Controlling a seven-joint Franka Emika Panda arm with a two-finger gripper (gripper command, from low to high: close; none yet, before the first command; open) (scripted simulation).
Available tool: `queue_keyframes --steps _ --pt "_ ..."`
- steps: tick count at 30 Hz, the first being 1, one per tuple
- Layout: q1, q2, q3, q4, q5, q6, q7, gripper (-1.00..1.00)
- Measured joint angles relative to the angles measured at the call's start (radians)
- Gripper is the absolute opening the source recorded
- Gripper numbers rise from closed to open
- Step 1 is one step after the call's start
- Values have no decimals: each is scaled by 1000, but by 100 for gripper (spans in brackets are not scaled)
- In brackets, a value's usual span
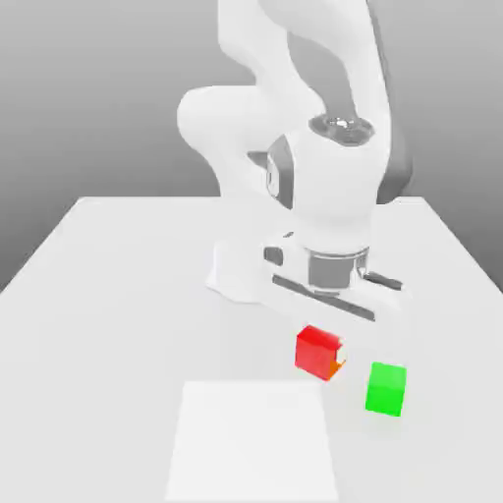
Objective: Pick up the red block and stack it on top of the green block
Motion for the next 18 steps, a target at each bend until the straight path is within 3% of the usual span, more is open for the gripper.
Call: queue_keyframes --steps 6,18 --pt "97 -18 83 19 28 -32 -9 -100" --pt "81 204 50 30 -236 160 180 -100"
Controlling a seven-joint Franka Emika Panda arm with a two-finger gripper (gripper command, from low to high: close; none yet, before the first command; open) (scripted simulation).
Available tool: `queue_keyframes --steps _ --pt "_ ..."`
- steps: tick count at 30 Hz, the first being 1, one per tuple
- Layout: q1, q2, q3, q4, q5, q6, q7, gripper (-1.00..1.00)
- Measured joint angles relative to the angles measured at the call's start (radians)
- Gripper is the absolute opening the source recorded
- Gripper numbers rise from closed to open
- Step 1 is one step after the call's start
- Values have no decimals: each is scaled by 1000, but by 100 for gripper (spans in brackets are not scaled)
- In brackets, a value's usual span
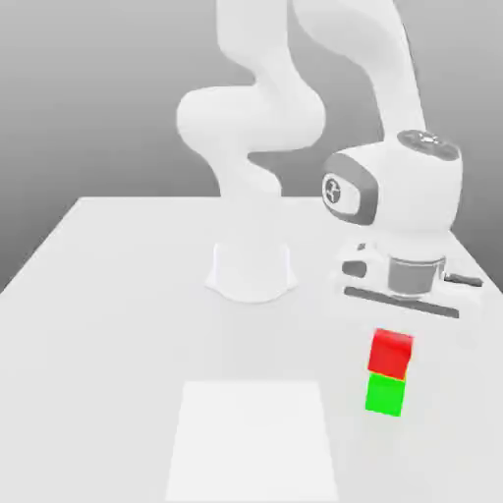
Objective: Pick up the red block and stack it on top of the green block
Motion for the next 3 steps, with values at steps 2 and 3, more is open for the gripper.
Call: queue_keyframes --steps 2,3 --pt "3 13 -6 0 -15 12 10 100" --pt "3 13 -6 0 -15 12 10 100"
